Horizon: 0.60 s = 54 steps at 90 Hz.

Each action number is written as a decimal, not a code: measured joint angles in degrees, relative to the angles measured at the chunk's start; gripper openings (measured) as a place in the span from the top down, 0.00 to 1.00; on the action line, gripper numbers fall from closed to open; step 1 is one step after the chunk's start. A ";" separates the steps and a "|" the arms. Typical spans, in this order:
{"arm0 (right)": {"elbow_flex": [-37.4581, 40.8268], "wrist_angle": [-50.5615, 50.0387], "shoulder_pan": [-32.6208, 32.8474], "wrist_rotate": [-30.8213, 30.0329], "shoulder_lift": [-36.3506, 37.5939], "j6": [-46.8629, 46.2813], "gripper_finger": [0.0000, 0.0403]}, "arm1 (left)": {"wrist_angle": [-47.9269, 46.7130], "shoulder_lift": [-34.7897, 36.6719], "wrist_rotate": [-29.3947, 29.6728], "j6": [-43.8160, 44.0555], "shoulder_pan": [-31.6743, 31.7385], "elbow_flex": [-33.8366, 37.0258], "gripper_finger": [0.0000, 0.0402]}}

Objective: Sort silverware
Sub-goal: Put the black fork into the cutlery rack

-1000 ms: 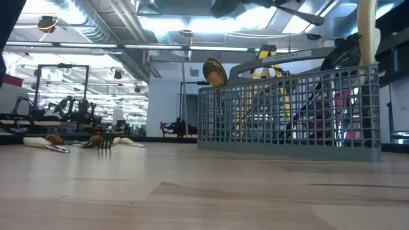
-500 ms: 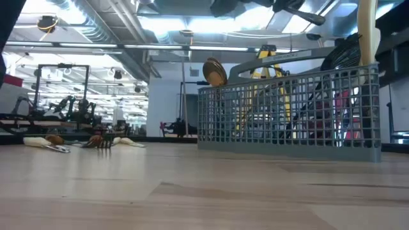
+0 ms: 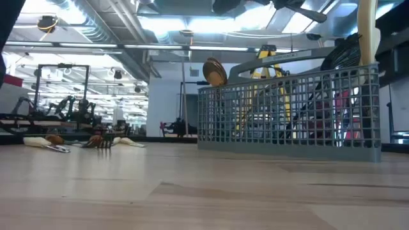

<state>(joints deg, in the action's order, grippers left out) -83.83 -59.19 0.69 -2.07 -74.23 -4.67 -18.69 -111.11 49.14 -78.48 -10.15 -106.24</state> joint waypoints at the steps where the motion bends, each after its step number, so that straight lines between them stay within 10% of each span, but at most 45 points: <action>1: -0.07 -0.04 0.01 0.00 0.03 0.00 1.00 | 0.13 0.00 0.02 -0.11 -0.03 0.00 0.89; 38: 2.73 1.89 0.04 -3.83 7.10 -2.64 1.00 | 16.67 0.86 2.14 0.70 -4.56 -0.04 0.54; 54: 9.43 6.93 0.06 -11.70 17.12 -7.26 1.00 | 31.03 1.14 20.42 3.67 -7.16 -0.11 0.51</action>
<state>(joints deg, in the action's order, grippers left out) -74.40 -52.26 0.75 -13.77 -57.11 -11.92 12.34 -109.97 69.56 -74.81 -17.32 -106.34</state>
